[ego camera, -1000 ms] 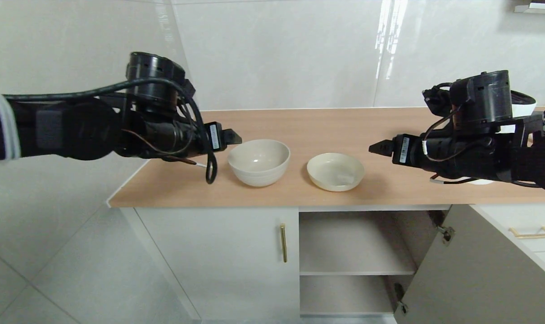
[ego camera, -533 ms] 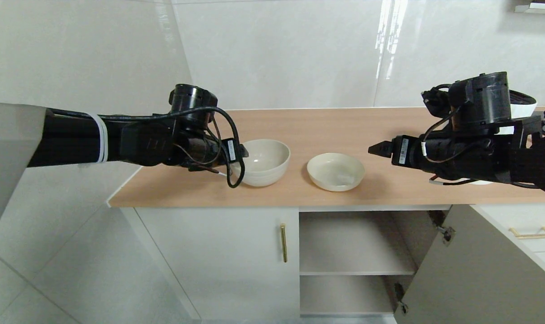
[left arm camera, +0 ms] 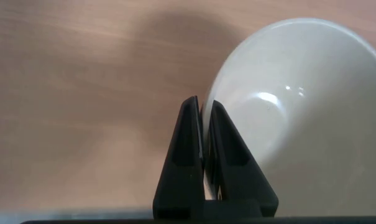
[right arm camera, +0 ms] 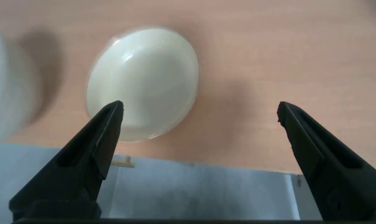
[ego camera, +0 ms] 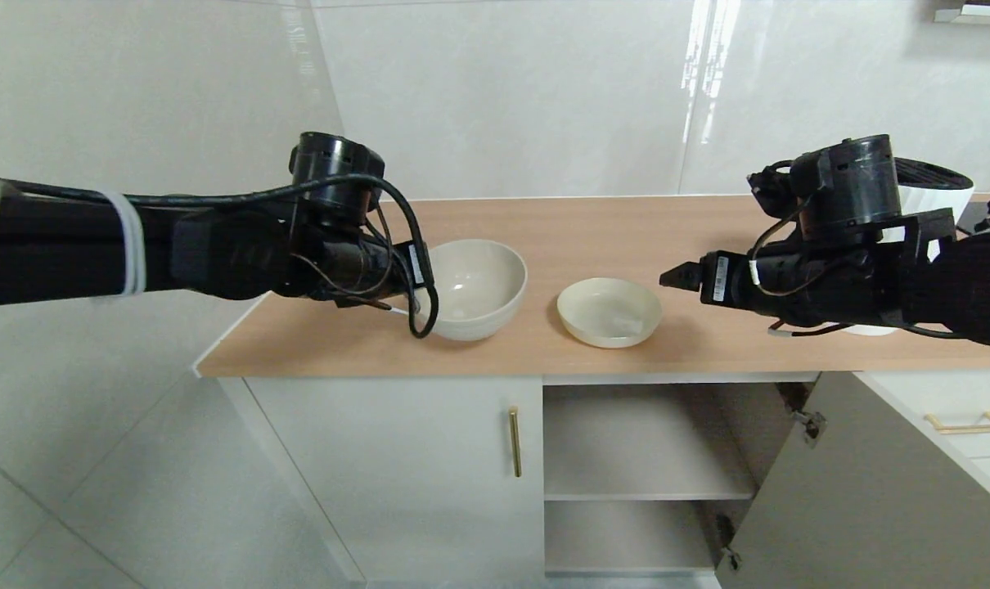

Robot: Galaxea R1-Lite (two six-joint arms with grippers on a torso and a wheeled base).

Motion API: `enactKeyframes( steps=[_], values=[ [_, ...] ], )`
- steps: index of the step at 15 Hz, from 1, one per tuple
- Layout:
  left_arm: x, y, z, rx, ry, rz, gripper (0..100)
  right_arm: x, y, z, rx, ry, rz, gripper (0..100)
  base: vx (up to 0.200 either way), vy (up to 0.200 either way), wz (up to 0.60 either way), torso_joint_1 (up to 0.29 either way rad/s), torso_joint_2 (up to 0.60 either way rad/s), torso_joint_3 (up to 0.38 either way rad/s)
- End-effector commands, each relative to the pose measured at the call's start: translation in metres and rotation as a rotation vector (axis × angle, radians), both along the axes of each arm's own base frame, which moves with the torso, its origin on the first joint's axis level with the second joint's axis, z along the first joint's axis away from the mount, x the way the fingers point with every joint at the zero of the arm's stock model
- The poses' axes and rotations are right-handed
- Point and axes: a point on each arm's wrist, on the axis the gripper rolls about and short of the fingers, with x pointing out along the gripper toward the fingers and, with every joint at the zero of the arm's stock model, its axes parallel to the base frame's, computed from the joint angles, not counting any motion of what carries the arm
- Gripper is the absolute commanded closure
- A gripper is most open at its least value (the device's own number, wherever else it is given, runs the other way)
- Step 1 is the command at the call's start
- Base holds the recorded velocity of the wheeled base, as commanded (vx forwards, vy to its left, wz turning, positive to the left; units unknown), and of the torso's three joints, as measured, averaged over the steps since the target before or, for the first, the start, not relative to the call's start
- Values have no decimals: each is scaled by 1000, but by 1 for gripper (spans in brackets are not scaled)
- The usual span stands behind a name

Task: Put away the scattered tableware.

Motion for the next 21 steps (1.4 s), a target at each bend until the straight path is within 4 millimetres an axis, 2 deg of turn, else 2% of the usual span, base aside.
enactKeyframes(
  steps=[1, 3, 5, 7, 15, 16, 21],
  values=[
    [-44, 4, 35, -38, -69, -45, 100, 14, 11, -5, -7, 85, -7, 0, 0, 0, 0, 0, 0, 0],
    [-61, 9, 48, -54, -104, -57, 100, 26, 28, -14, 1, 195, -71, 0, 0, 0, 0, 0, 0, 0],
    [-71, 11, 56, -69, -139, -66, 100, 44, 40, -44, -90, 198, -169, 0, 0, 0, 0, 0, 0, 0],
    [-76, 11, 59, -71, -149, -73, 100, 56, 49, -56, -81, 155, -194, 0, 0, 0, 0, 0, 0, 0],
    [-76, 10, 58, -71, -148, -78, 100, 64, 48, -59, -66, 114, -222, 0, 0, 0, 0, 0, 0, 0],
    [-76, 10, 58, -70, -146, -78, 100, 64, 48, -58, -63, 114, -222, 100, 0, 0, 0, 0, 0, 0],
    [-78, 9, 57, -81, -139, -102, 100, 52, 42, -37, -23, 76, -216, 100, 0, 0, 0, 0, 0, 0]
  ],
)
